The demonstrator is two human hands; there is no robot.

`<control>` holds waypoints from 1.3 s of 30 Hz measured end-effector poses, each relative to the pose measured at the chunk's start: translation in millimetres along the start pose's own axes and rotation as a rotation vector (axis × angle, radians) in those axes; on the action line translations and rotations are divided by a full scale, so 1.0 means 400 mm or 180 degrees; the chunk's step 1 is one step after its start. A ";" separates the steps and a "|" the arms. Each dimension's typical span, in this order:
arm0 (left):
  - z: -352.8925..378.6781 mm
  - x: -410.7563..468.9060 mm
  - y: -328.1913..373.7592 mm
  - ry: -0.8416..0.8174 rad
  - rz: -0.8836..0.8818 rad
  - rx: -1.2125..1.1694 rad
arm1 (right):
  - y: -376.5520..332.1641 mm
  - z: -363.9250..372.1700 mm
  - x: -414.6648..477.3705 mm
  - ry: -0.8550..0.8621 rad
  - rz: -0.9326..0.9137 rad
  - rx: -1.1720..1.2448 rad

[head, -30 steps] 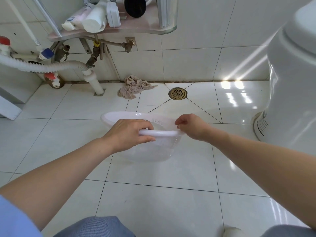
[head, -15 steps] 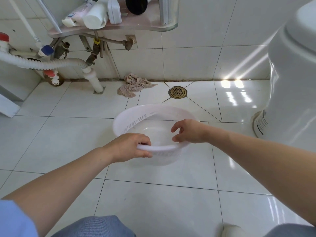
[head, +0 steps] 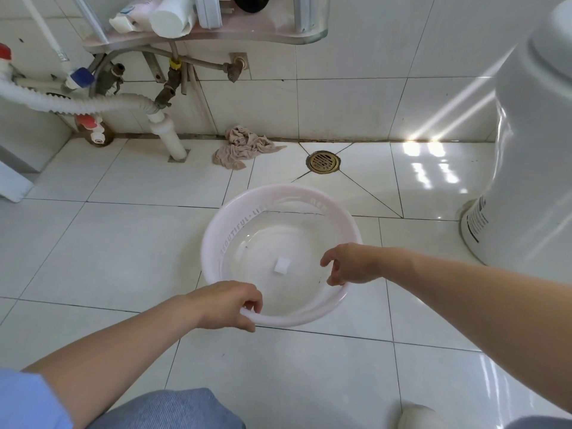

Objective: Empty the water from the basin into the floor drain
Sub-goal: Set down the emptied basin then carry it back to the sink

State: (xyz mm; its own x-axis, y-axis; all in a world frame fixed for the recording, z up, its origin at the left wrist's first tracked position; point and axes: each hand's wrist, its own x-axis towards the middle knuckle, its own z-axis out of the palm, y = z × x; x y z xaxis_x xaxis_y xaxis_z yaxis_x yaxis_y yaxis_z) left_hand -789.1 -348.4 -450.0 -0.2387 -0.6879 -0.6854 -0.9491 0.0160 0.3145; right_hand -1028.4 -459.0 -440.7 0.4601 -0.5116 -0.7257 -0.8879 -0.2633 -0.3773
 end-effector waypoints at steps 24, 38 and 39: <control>0.044 0.023 -0.066 0.0865 -0.0603 0.0473 | 0.083 0.006 0.013 0.0429 0.0127 -0.1051; 0.056 0.071 -0.074 0.1442 -0.1141 -0.0503 | 0.086 0.014 0.043 0.0761 0.0527 -0.0657; 0.055 0.074 -0.073 0.1444 -0.1211 -0.0598 | 0.087 0.016 0.050 0.0743 0.0571 -0.0641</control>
State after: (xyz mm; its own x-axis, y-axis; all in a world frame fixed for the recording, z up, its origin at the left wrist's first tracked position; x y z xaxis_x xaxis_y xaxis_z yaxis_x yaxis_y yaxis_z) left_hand -772.8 -353.1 -494.0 0.2593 -0.8608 -0.4378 -0.8883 -0.3905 0.2417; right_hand -1049.9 -473.4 -472.0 0.3045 -0.7313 -0.6103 -0.9478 -0.2962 -0.1179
